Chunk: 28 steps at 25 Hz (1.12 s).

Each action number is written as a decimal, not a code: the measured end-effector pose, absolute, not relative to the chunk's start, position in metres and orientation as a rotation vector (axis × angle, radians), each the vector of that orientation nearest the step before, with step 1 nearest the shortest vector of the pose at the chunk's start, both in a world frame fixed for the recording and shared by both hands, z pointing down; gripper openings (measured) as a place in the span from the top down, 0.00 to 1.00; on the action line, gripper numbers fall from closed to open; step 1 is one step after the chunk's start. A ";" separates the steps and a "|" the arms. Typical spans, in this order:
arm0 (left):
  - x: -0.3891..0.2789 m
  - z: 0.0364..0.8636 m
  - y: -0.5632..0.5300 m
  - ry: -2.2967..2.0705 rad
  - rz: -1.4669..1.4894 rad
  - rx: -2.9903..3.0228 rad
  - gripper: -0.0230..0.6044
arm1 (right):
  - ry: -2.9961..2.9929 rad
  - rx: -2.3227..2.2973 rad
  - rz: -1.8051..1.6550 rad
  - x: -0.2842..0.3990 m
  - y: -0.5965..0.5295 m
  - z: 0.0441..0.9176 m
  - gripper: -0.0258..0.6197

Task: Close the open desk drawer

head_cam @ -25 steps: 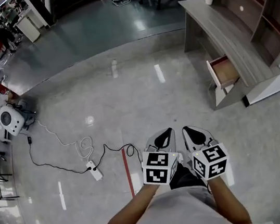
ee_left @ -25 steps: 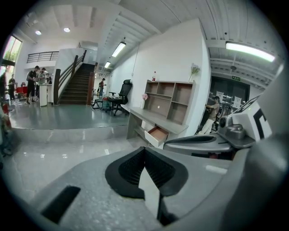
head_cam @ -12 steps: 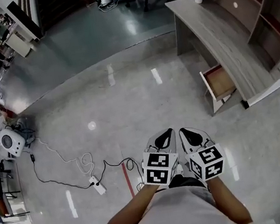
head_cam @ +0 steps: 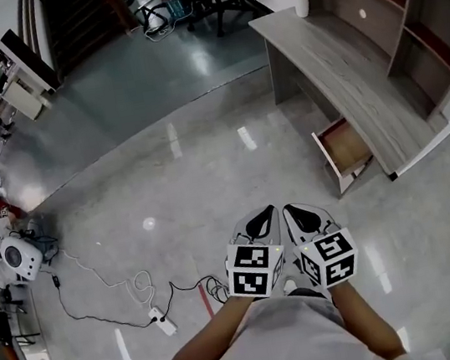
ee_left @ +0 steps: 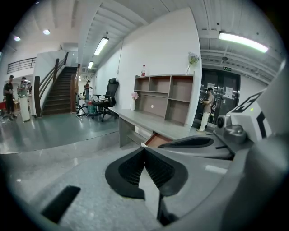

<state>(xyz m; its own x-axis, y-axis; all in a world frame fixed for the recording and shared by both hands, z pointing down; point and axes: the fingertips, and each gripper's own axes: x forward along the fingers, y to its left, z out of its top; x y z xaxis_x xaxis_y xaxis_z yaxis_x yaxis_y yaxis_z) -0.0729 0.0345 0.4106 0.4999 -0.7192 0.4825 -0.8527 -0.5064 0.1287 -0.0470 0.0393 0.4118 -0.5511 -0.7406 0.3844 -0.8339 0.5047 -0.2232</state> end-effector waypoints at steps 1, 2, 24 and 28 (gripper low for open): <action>-0.073 0.410 0.028 -1.303 0.528 2.405 0.96 | -2.506 1.349 0.562 -0.048 0.033 0.411 0.96; -0.073 0.411 0.021 -1.295 0.525 2.414 0.96 | -2.503 1.359 0.558 -0.048 0.027 0.412 0.96; -0.055 0.438 -0.208 -0.690 0.654 2.604 0.96 | -2.142 1.813 0.714 -0.045 -0.191 0.435 0.96; -0.047 0.439 -0.242 -0.537 0.669 2.620 0.96 | -2.027 1.935 0.744 -0.040 -0.219 0.437 0.96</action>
<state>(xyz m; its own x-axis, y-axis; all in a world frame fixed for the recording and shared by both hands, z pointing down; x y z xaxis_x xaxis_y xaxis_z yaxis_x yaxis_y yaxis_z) -0.0473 -0.2415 0.4393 0.8134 -0.2655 0.5176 -0.4476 -0.8540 0.2653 -0.0403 -0.2192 0.4368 -0.0930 -0.8578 0.5056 -0.9811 -0.0076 -0.1933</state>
